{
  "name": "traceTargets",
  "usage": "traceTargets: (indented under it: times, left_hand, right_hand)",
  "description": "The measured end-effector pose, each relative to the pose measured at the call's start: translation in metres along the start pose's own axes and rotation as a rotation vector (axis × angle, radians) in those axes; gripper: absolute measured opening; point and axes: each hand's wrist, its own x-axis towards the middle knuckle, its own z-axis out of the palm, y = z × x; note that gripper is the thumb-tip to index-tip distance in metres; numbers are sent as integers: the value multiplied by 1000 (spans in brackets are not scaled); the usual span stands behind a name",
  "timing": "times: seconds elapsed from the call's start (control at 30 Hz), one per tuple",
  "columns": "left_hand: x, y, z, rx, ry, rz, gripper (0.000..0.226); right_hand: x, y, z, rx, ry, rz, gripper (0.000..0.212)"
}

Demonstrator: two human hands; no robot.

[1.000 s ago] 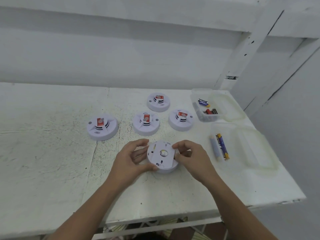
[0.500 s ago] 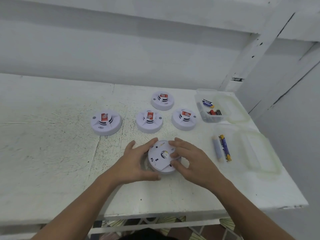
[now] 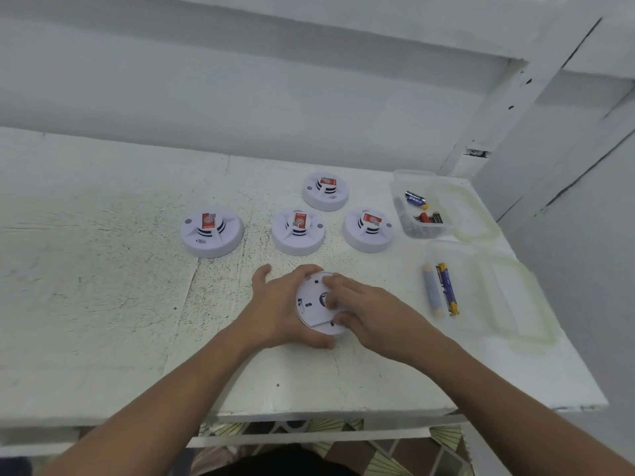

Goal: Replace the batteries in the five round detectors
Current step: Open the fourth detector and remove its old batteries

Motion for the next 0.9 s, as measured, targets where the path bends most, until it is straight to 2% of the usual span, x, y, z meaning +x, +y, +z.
traceTargets:
  times: [0.27,0.47,0.53,0.67,0.9]
  left_hand:
    - [5,-7,1,0,-7,16,105]
    - [6,-9,2,-20,-13,20,106]
    - [5,-8,1,-33,-17,18,106]
    - [3,-6,0,-39,-22,9,105]
    - [1,-2,-2,-34,2,21,107]
  right_hand:
    - [5,8,-1,30,-63,-3,33]
    - [11,12,-11,124,-106,-10,52]
    - [13,14,-14,143,-106,-27,47]
    - [17,16,-20,131,-104,-72,17]
    - [29,8,-28,86,-182,-86,19]
